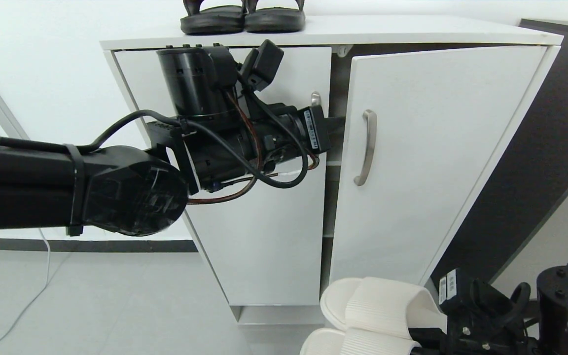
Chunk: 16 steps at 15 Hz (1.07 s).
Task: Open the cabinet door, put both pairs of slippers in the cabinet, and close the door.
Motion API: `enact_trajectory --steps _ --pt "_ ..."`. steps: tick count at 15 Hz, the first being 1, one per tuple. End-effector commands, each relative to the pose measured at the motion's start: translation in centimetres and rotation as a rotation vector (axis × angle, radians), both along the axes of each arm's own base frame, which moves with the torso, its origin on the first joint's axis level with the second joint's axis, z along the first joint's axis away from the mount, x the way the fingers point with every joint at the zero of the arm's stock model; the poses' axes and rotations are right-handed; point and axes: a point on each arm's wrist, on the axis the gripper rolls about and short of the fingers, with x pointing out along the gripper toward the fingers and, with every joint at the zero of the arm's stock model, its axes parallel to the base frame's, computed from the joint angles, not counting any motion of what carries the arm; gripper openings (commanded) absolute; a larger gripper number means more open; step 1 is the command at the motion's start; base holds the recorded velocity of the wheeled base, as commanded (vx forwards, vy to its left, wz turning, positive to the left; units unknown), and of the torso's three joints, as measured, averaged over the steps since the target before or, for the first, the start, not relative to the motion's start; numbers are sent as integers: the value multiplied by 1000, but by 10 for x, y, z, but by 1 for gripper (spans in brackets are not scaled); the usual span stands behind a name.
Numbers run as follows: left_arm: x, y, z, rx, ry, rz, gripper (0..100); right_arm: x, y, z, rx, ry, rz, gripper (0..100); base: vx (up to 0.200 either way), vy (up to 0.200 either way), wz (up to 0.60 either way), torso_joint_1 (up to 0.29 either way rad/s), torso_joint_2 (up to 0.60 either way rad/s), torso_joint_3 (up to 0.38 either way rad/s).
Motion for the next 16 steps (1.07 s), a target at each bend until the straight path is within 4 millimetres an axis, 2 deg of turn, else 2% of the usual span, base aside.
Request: enact_trajectory --steps 1,5,7,9,11,12,14,16 --pt "-8 -4 -3 10 9 -24 0 -10 0 -6 -19 14 37 0 -200 0 0 2 -7 -7" --pt "-40 -24 -9 10 2 -124 0 -16 0 -10 -32 24 65 0 -200 0 0 1 4 4" --pt "-42 -26 -8 -9 -19 -132 0 -17 0 -10 -33 24 68 0 -200 0 0 2 2 5" --pt "-33 -17 -8 -14 -8 -95 0 -16 0 -10 -31 23 68 0 -100 0 0 1 4 1" --pt "-25 3 -6 -22 -9 -37 0 -13 3 -8 -26 18 59 0 0 0 0 0 0 0" --pt "-28 17 -3 -26 -18 -8 0 -8 4 -6 -18 14 36 0 0 0 0 0 0 0" --pt "-45 51 8 -34 -33 48 0 5 4 -4 -15 14 -14 0 0 0 0 0 0 0" --pt "-72 97 11 -19 -38 149 0 13 3 -3 -11 10 -43 0 0 0 0 0 0 0"
